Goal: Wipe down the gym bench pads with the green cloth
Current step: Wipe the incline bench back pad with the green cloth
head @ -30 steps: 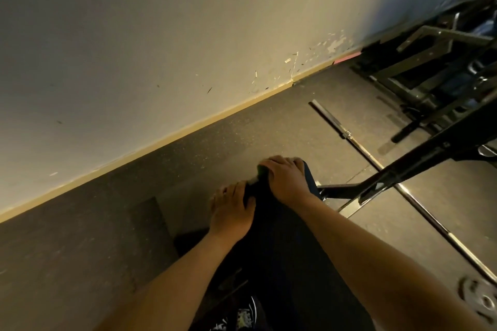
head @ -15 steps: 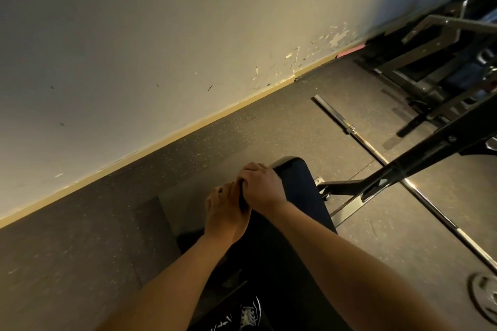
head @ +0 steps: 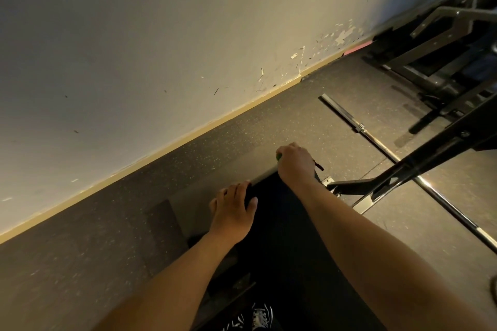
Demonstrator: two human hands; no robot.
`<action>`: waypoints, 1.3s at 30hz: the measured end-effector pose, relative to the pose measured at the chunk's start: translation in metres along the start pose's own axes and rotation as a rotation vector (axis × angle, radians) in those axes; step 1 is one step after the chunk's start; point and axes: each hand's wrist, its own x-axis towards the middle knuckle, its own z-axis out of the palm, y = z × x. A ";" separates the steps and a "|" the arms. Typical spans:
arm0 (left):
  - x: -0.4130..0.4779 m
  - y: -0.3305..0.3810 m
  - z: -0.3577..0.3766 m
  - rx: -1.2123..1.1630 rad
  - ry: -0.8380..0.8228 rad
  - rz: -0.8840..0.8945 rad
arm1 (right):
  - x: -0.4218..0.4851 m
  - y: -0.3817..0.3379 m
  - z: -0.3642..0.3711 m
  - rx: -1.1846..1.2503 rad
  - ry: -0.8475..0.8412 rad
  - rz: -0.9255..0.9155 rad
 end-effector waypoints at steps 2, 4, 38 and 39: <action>0.001 -0.001 0.002 0.033 0.003 -0.014 | -0.009 -0.020 0.010 0.021 -0.092 -0.073; 0.003 -0.002 0.004 0.068 0.008 -0.015 | -0.023 -0.039 0.021 0.039 -0.204 -0.194; 0.002 -0.002 0.004 -0.042 0.009 0.001 | -0.056 0.047 0.024 0.225 0.018 -0.295; 0.003 -0.002 0.004 -0.043 0.005 0.002 | -0.051 0.051 0.021 0.249 0.051 -0.232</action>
